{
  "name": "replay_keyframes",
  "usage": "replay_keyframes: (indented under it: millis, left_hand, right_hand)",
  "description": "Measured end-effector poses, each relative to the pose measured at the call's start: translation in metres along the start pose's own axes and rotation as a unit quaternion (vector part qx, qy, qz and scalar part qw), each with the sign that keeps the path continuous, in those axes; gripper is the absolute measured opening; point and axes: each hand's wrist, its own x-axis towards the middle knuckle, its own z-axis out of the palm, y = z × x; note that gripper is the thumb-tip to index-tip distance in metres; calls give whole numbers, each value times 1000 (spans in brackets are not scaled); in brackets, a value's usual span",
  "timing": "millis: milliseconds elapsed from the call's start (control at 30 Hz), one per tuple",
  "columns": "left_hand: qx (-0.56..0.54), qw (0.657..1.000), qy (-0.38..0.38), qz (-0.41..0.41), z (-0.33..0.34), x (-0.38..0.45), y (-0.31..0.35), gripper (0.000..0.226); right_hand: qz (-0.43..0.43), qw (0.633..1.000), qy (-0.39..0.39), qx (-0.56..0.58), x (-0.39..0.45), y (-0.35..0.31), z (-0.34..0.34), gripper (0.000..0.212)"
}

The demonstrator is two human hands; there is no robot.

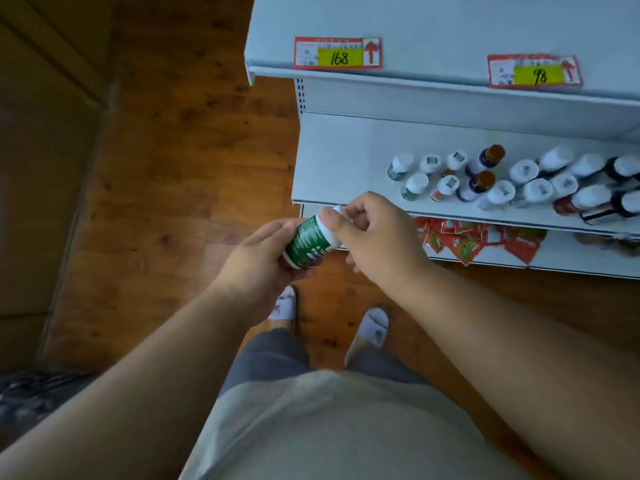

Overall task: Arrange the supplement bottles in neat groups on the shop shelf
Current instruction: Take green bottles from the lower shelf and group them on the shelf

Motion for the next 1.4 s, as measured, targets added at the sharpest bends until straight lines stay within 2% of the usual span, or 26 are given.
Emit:
replay_keyframes:
  millis: [67, 200, 333, 467, 533, 667, 767, 967, 1167, 1267, 1400]
  left_hand:
    - [-24, 1000, -1, 8, -8, -16, 13, 30]
    - [-41, 999, 2, 29, -16, -29, 52, 41]
    - [-18, 997, -45, 67, -25, -32, 102, 43]
    - [16, 984, -116, 137, -33, -37, 142, 23]
    - [67, 976, -125, 168, -34, -37, 157, 23]
    - [253, 929, -46, 266, -24, -23, 193, 41]
    - [338, 882, 15, 329, -13, 0, 218, 45]
    - [448, 819, 88, 349, 15, 72, 254, 50]
    - [479, 804, 146, 321, 41, 135, 280, 52]
    - [493, 791, 164, 322, 48, 153, 294, 44]
    - [498, 797, 164, 301, 50, 168, 311, 34]
  right_hand:
    - [-19, 1000, 4, 14, -9, -22, -1, 50]
    - [-54, 995, 39, 69, -11, -68, -1, 31]
    - [-92, 986, 111, 87, -9, -116, -3, 19]
    - [-106, 979, 154, 79, 3, -158, -21, 18]
    - [-115, 977, 165, 66, 14, -174, -34, 24]
    - [-138, 974, 173, 47, 42, -197, -59, 30]
    - [-162, 975, 150, 37, 67, -206, -73, 24]
    - [-206, 973, 98, -46, 137, -213, -104, 24]
    - [-212, 972, 51, -88, 210, -207, -118, 38]
    - [-223, 967, 61, -104, 236, -202, -119, 40]
    - [-274, 942, 88, -172, 258, -203, -113, 42]
